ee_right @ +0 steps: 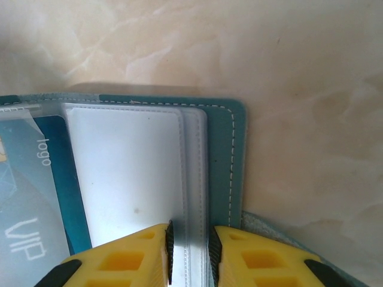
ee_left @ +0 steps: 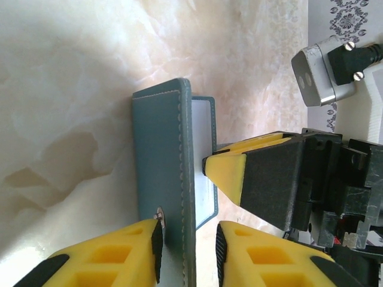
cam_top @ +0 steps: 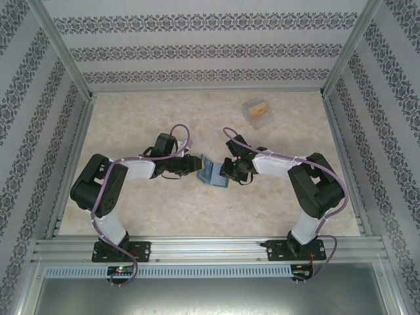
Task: Put the credit cards into the card holder
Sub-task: Flip over the card slot in the card holder.
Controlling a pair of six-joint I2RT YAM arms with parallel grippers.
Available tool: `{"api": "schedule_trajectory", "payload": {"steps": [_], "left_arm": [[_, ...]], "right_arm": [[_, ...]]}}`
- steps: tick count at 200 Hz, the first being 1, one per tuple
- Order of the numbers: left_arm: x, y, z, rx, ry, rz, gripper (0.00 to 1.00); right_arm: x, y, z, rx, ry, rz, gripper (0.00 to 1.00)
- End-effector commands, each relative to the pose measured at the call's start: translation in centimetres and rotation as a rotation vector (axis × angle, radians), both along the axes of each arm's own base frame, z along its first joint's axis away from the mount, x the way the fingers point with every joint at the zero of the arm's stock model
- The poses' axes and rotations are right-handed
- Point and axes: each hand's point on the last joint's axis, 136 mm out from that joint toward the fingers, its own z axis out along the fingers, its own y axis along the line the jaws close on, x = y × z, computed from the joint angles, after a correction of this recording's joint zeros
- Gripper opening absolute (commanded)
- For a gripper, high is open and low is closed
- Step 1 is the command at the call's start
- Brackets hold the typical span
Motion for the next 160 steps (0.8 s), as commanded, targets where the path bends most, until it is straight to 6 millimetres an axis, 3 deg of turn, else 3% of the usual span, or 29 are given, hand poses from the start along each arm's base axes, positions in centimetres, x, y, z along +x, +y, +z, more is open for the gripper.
{"api": "schedule_trajectory", "payload": {"steps": [1,38,79,120,160], "left_arm": [[0.8,-0.3,2.0,-0.07,-0.049,0.001,0.29],[0.9,-0.2,1.9,-0.067,-0.045,0.0,0.26],[0.5,1.0,-0.4,0.06,0.002,0.018,0.26],[0.4,1.4,-0.9,0.086,0.002,0.031,0.23],[0.3,1.6,-1.1,0.094,0.005,0.039,0.19]], "right_arm": [[-0.2,-0.3,-2.4,-0.036,0.026,0.017,0.25],[-0.2,-0.2,-2.3,-0.029,0.027,0.023,0.24],[-0.1,1.0,-0.9,0.046,0.019,0.027,0.25],[0.2,1.9,0.1,0.093,0.014,0.032,0.19],[0.2,2.1,0.9,0.105,0.003,0.034,0.23]]}}
